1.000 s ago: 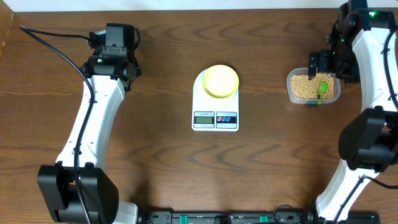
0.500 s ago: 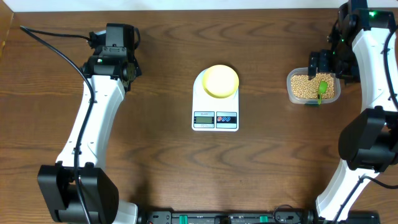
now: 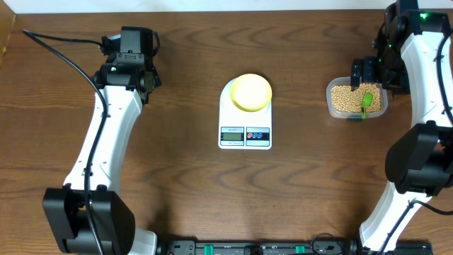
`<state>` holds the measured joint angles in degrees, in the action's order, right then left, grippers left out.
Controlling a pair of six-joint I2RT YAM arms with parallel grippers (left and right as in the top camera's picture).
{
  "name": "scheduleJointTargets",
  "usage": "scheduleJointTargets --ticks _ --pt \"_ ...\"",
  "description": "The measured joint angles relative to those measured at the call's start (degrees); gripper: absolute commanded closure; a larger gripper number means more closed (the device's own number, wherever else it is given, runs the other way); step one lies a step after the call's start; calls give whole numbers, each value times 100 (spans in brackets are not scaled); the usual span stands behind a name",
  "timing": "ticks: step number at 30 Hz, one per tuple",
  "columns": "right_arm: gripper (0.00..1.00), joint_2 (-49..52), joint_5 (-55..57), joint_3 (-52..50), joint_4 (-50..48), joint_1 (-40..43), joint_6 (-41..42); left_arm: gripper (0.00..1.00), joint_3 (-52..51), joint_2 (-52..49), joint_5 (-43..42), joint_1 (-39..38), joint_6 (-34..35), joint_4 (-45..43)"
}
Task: Scoop item into bowl and weigh 50g on scale
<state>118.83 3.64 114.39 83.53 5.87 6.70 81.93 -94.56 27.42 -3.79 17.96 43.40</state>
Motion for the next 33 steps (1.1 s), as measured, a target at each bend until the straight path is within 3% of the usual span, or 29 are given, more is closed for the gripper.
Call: scheduleJointTargets --ticks 12,21,25,33 --pt "1 0 0 0 0 0 0 2 0 0 -79 0 -35 24" --pt "1 0 0 0 0 0 0 6 -4 0 -2092 -122 -1204 986" --pt "1 0 0 0 0 0 0 6 -15 0 -2750 -664 -1810 1582" --pt "1 0 -2 0 2 0 0 6 -17 0 -3143 -1976 -2251 2044"
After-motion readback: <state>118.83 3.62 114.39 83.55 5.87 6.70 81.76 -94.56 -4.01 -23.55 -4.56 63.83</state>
